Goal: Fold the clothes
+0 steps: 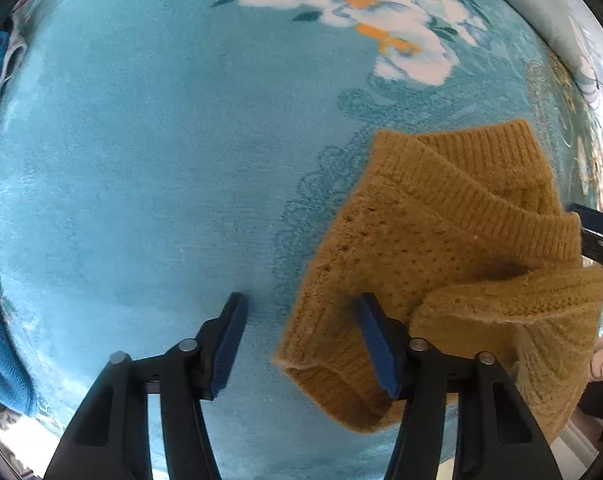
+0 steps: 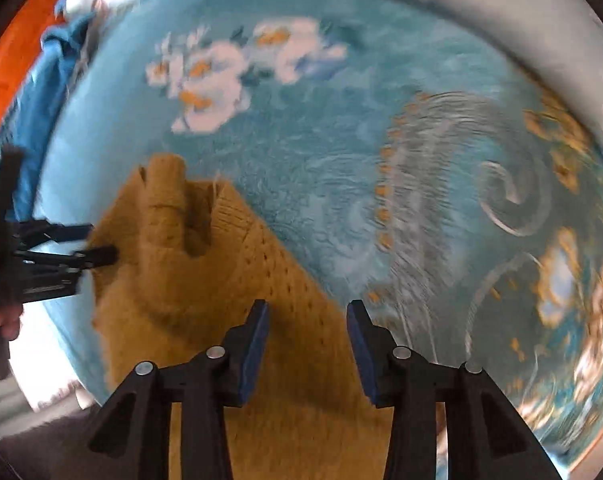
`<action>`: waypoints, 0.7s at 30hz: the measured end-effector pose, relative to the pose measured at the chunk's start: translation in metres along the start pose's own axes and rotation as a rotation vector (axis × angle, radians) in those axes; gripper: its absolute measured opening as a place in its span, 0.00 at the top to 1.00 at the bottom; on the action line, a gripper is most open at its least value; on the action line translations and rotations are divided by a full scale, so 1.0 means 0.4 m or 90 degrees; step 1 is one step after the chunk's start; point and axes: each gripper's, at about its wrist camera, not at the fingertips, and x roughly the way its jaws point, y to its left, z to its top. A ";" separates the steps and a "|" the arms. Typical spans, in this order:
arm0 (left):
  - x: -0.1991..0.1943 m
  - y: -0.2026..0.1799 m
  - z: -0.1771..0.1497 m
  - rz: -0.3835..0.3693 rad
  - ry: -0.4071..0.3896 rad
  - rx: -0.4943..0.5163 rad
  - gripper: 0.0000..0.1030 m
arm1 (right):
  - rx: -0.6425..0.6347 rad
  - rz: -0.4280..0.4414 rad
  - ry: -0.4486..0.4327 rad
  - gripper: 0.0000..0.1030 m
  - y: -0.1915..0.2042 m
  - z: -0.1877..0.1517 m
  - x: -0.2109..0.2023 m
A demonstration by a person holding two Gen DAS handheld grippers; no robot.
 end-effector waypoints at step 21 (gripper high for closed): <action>-0.190 -0.036 -0.006 -0.069 -0.138 0.063 0.90 | 0.165 -0.037 -0.121 0.93 -0.031 -0.137 -0.201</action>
